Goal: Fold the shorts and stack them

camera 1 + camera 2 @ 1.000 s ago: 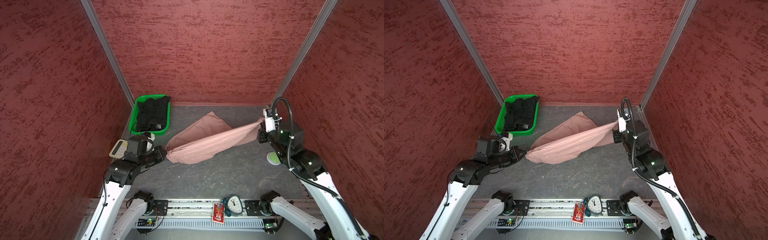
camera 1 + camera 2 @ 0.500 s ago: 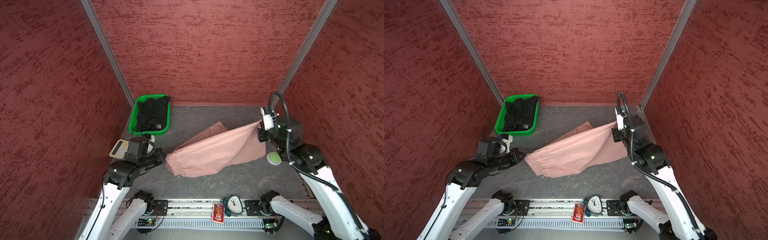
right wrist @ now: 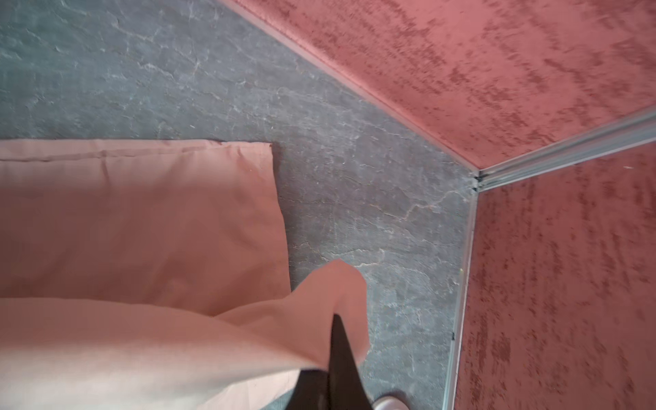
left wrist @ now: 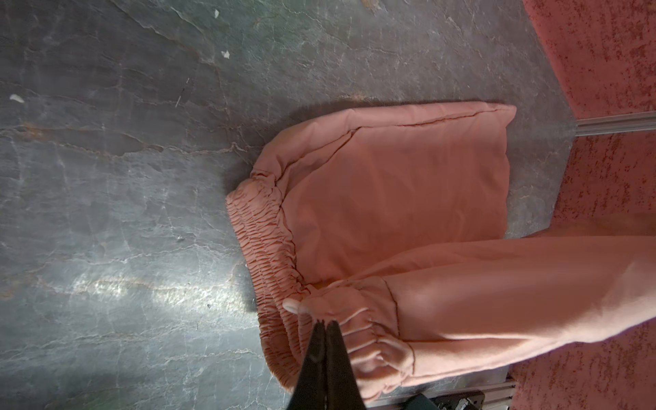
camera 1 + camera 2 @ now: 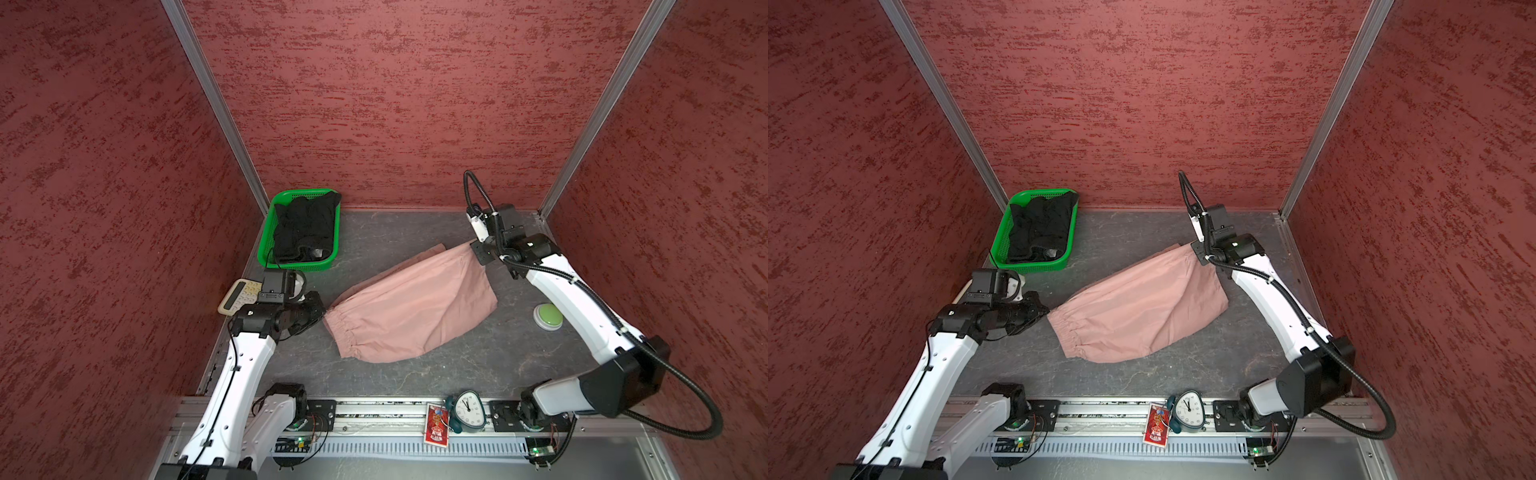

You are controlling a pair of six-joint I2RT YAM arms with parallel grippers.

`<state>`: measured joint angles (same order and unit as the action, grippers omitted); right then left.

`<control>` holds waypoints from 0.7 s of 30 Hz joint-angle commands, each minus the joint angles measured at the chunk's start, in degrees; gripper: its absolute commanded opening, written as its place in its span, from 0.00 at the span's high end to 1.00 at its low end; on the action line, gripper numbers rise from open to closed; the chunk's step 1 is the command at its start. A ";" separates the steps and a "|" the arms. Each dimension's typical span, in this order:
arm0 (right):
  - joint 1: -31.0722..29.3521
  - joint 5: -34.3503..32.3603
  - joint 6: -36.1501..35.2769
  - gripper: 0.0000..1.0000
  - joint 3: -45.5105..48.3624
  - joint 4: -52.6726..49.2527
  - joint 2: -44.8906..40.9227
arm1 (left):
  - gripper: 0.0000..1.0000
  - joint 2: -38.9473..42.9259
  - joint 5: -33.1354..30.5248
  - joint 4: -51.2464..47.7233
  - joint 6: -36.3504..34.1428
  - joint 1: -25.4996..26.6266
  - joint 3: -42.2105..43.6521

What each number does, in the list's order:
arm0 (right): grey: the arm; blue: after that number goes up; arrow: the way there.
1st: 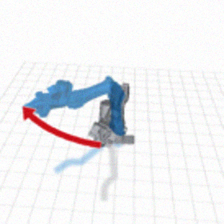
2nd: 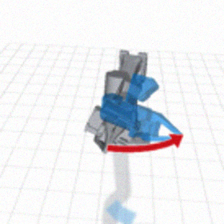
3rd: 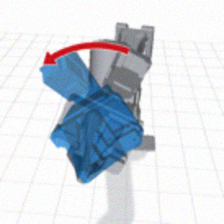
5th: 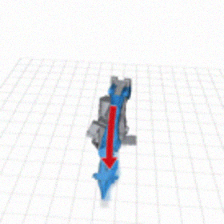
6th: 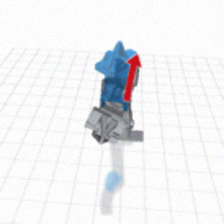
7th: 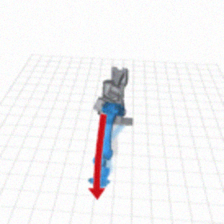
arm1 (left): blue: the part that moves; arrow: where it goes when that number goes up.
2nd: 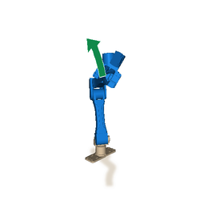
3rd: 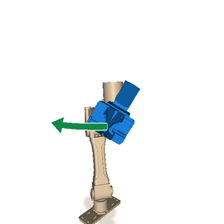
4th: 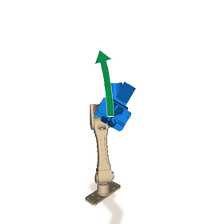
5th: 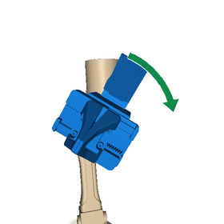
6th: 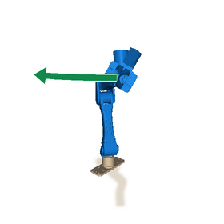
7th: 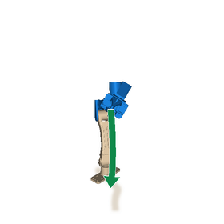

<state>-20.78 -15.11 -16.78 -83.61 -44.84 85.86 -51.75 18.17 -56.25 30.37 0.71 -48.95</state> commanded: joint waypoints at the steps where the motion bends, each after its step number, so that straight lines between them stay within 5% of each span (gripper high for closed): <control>1: 1.43 1.62 -3.20 1.00 -4.31 4.24 5.36 | 1.00 -3.13 0.71 4.11 -2.17 -2.38 0.75; 19: 2.56 4.36 -4.07 1.00 -16.15 11.10 31.78 | 1.00 -21.32 0.87 18.73 -3.07 -8.78 6.21; 21: 2.49 4.13 -3.96 0.88 -15.74 12.55 32.54 | 1.00 -22.43 0.57 19.45 -3.30 -9.55 6.40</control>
<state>-19.33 -10.48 -20.21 -97.36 -37.08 118.08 -73.32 21.06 -38.94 28.60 -7.55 -42.92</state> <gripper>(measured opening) 0.089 0.045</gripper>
